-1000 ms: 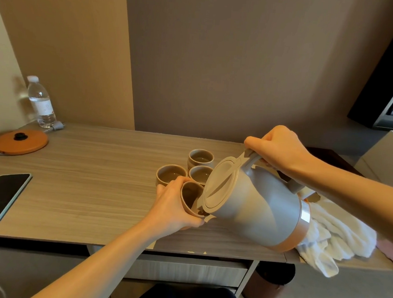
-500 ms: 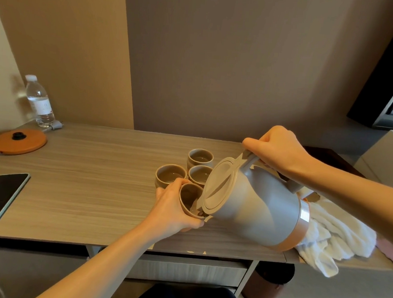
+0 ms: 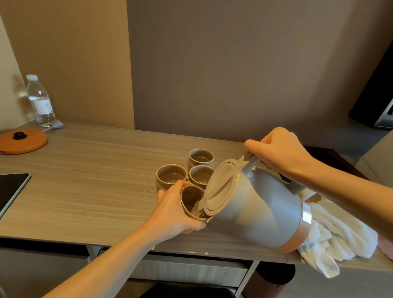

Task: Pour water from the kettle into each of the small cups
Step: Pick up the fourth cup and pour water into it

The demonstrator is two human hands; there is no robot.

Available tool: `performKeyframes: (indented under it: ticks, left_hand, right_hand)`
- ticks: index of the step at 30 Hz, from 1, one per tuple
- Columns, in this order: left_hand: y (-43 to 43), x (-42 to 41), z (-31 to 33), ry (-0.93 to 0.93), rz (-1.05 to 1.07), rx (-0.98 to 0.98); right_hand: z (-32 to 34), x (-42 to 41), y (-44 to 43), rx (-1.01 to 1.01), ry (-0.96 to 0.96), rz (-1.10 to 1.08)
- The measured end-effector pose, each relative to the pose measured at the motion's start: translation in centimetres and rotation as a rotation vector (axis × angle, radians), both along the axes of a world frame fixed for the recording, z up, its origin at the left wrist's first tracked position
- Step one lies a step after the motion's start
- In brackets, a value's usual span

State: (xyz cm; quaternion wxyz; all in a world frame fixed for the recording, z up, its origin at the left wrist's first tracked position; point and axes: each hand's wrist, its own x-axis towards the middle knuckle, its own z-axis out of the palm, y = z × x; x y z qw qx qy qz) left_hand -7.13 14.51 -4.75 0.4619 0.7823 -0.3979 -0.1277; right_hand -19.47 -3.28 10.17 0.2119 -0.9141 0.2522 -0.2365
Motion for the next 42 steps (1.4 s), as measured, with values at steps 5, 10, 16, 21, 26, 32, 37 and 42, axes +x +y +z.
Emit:
performKeyframes:
  ticks: [5,10,16,21,26,32,37,42]
  left_hand:
    - [-0.2,0.2,-0.5,0.010,0.002,0.004]
    - [-0.3,0.2,-0.9,0.027,0.011,0.012]
    - [-0.4,0.4,-1.3,0.053,0.008,0.003]
    - [-0.6,0.5,-1.7,0.078,0.008,0.006]
    - [-0.7,0.4,-1.8,0.096,0.009,0.001]
    - [-0.8,0.4,-2.0,0.119,0.010,-0.015]
    - [-1.0,0.4,-2.5,0.150,0.019,-0.025]
    - [-0.9,0.5,-3.0,0.156,0.023,-0.039]
  right_hand:
    - [0.1,0.0,0.2,-0.007,0.001,0.006]
    - [0.0,0.0,0.1,-0.027,0.004,0.003]
    - [0.1,0.1,0.3,-0.036,0.003,0.016]
    - [0.2,0.1,0.5,-0.050,0.010,0.020]
    - [0.2,0.1,0.6,-0.063,0.017,0.015]
    - [0.3,0.0,0.7,-0.074,0.022,0.018]
    - [0.3,0.1,0.8,-0.089,0.028,0.023]
    - [0.4,0.0,0.9,-0.095,0.024,0.027]
